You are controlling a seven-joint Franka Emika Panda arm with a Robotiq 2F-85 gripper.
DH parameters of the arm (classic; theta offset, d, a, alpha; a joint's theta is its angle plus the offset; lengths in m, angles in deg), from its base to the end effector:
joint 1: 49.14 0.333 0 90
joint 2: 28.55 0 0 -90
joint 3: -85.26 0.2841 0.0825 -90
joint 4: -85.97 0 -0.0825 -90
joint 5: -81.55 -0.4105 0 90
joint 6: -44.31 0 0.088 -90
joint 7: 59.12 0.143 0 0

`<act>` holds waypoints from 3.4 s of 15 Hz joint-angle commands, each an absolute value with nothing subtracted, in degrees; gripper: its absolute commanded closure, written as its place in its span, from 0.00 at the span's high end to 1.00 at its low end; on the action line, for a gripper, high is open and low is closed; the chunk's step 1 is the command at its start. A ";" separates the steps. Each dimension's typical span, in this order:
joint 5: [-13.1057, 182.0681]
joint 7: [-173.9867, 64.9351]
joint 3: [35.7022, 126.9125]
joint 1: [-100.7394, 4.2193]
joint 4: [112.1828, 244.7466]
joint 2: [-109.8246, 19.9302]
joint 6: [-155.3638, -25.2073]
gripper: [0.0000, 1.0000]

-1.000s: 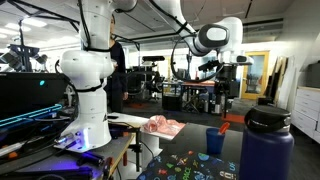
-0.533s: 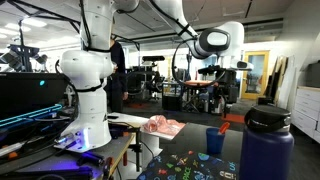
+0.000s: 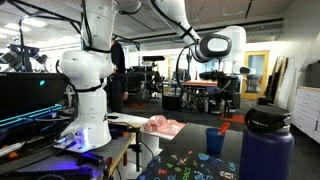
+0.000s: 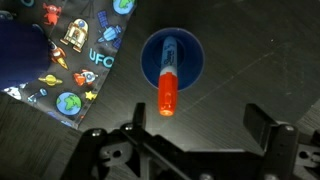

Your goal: Take the red marker out of the dark blue cup

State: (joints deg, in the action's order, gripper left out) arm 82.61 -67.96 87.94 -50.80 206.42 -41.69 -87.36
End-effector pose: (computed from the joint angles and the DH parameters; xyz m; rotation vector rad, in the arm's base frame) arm 0.5822 0.0099 0.2219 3.1272 0.2878 -0.0523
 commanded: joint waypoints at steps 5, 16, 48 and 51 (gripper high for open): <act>81.37 -73.29 87.33 -51.54 206.73 -42.63 -89.56 1.00; 79.96 -76.00 87.49 -52.17 207.32 -44.43 -89.90 1.00; 79.57 -80.90 87.99 -53.45 203.86 -48.82 -91.52 0.16; 79.61 -80.94 87.98 -53.46 203.86 -48.74 -91.53 0.05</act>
State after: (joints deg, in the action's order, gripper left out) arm 80.60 -79.25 87.45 -52.47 204.11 -48.61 -90.36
